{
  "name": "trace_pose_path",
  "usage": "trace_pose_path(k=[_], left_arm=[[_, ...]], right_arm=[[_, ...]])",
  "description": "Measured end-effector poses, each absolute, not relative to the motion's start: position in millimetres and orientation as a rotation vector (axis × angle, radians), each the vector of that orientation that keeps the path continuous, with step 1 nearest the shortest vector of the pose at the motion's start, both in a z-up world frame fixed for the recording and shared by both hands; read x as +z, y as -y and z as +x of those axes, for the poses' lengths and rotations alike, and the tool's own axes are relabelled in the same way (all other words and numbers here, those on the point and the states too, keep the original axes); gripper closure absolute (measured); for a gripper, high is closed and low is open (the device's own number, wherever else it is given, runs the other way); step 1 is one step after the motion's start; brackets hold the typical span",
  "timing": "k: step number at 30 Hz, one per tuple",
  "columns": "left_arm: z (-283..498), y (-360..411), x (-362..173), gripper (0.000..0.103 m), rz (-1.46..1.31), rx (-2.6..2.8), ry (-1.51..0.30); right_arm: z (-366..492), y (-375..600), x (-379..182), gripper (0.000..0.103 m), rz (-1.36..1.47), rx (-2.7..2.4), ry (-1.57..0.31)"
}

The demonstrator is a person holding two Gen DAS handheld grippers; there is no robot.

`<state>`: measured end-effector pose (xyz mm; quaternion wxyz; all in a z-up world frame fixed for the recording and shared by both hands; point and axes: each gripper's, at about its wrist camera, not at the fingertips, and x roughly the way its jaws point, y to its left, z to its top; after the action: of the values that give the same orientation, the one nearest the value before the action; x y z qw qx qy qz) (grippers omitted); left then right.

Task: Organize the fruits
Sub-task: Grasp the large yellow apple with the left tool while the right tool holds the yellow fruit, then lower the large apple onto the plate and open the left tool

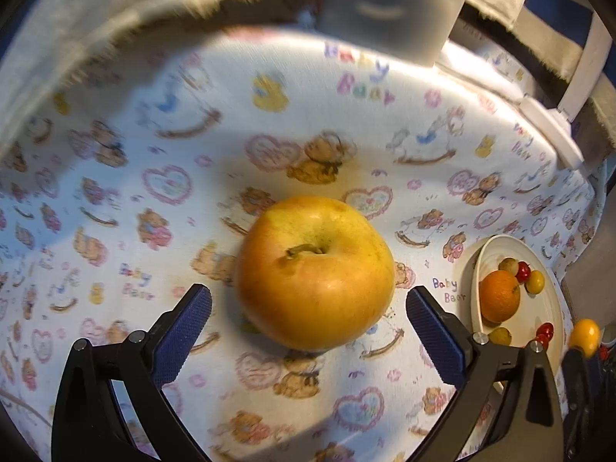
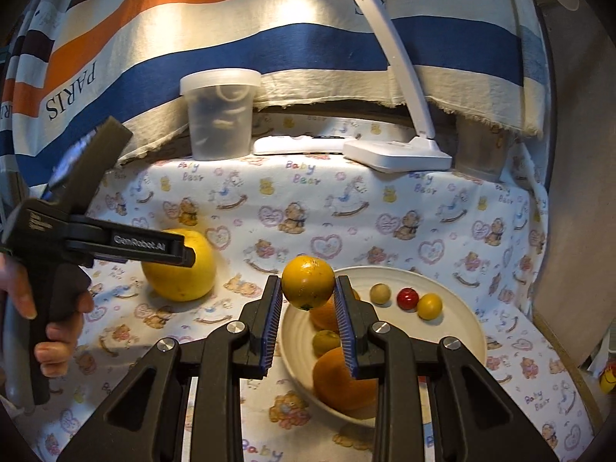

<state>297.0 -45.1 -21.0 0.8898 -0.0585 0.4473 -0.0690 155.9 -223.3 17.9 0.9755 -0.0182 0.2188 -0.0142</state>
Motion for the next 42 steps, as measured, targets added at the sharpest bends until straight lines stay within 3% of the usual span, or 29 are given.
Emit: trace_pose_path(k=[5, 8, 14, 22, 31, 42], left_arm=[[309, 54, -37, 0.002, -0.108, -0.116, -0.942], [307, 55, -37, 0.014, -0.119, -0.136, -0.900], [279, 70, -31, 0.015, 0.031, -0.170, -0.844], [204, 96, 17, 0.015, 0.046, -0.323, -0.739], [178, 162, 56, 0.015, 0.113, -0.472, -0.691], [235, 244, 25, 0.015, 0.102, -0.624, -0.858]], right_arm=[[157, 225, 18, 0.074, -0.050, -0.050, -0.440], [158, 228, 18, 0.074, -0.041, -0.056, -0.445], [159, 234, 22, 0.074, -0.020, -0.061, -0.448], [150, 253, 47, 0.074, 0.034, -0.064, -0.398], [139, 312, 79, 0.074, 0.169, -0.124, -0.350], [145, 390, 72, 0.074, 0.329, -0.250, -0.380]])
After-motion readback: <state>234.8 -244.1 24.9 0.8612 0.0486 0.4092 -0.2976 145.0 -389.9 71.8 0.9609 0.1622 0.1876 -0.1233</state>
